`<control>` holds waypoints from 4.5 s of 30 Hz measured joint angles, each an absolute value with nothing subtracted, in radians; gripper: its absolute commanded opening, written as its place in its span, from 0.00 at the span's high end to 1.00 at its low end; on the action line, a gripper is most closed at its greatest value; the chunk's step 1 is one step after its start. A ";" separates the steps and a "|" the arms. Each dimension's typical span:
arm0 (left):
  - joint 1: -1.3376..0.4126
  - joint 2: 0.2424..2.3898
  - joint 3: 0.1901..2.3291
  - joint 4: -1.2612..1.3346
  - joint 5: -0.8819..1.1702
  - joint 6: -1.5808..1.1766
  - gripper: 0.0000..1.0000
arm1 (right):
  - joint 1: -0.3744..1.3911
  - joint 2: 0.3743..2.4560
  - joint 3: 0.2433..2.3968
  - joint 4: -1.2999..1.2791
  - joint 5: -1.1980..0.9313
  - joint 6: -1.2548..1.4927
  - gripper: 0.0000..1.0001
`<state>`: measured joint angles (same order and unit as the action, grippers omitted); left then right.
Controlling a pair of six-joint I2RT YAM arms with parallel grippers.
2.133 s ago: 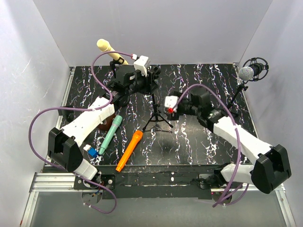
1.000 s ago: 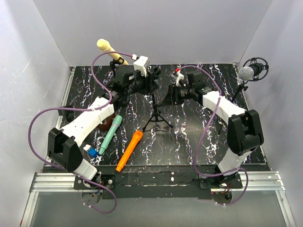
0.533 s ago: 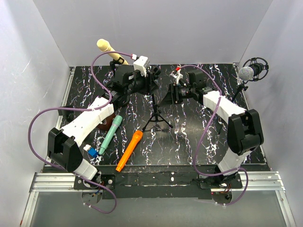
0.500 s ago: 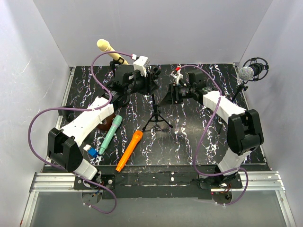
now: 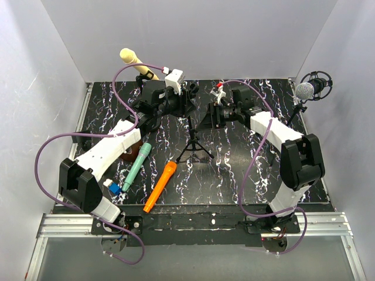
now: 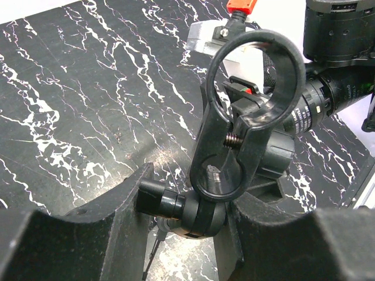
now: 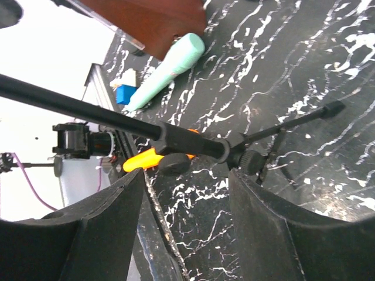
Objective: Remove the microphone from the stand
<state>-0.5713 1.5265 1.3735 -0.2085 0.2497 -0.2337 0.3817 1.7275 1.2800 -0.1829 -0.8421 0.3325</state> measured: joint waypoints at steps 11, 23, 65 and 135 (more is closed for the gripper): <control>-0.571 1.527 1.374 -0.209 0.251 -0.234 1.00 | 0.401 1.728 1.280 -0.173 -0.813 0.347 0.42; -0.570 1.528 1.374 -0.210 0.257 -0.239 1.00 | 0.446 1.707 1.135 -0.227 -0.630 0.222 0.44; -0.572 1.542 1.391 -0.220 0.284 -0.207 1.00 | 0.434 1.692 1.270 -0.230 -0.646 0.200 0.32; -0.657 1.711 1.234 -0.051 0.280 0.052 0.85 | 0.344 1.210 1.314 -0.681 -0.543 -0.207 0.27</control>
